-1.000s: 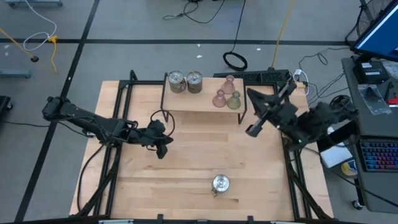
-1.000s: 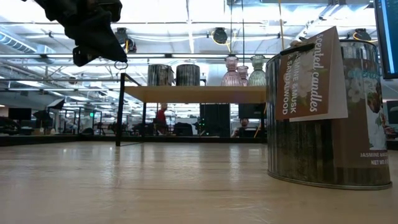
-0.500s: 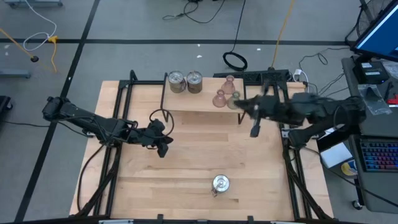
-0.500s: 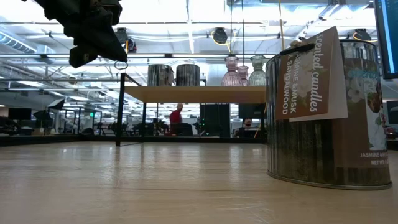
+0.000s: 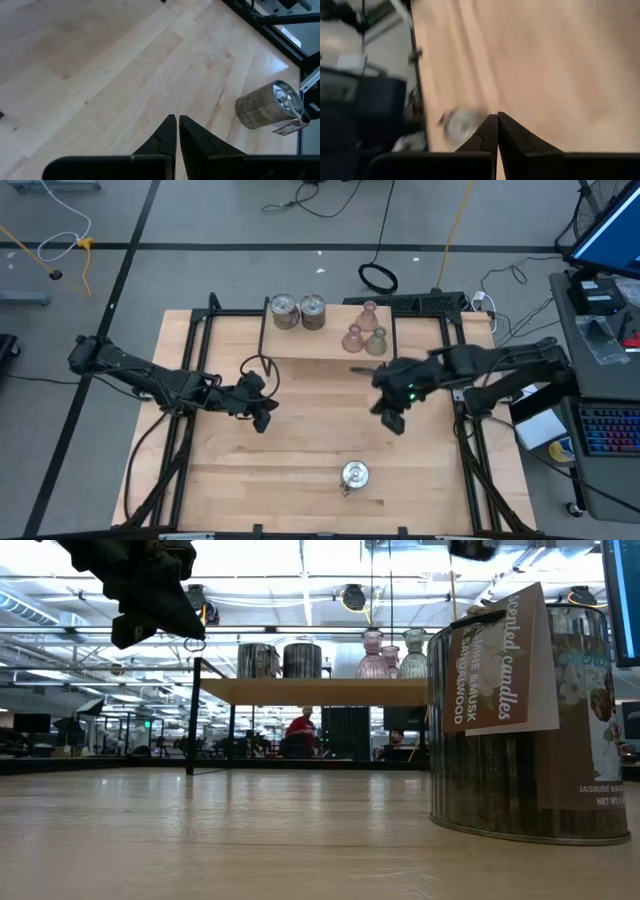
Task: Pick & Place candle stick holders
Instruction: Put the scented candle on the shelf
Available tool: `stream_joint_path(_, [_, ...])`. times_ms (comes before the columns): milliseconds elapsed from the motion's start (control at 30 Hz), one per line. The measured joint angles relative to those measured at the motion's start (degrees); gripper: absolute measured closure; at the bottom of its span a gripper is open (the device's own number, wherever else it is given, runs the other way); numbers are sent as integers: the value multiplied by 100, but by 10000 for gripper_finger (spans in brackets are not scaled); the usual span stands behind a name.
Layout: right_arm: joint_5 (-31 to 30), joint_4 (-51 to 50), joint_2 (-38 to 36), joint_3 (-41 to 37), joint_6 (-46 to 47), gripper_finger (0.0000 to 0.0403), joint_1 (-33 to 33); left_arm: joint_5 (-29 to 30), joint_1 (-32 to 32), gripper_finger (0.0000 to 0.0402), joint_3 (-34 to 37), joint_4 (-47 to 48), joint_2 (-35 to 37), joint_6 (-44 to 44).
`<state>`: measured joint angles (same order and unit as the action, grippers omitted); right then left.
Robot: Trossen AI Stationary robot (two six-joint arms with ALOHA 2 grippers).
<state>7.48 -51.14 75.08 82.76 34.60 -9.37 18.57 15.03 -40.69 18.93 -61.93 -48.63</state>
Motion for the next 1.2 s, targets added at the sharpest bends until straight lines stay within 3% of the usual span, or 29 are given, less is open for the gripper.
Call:
stream_joint_path(100, [462,-399,266,0,602,403,-135,26,0,380,0,1,0,67])
stream_joint_path(300, [478,-906,569,0,1381,384,-506,373,2,380,0,5,-4,366])
stream_joint_path(833, [442,-691,1443,-4,2760,208,-1056,758,2,380,0,7,-4,1081])
stream_joint_path(1200, [-2,-228,1848,-7,3789,189,-1242,741,2,380,0,20,-4,1442])
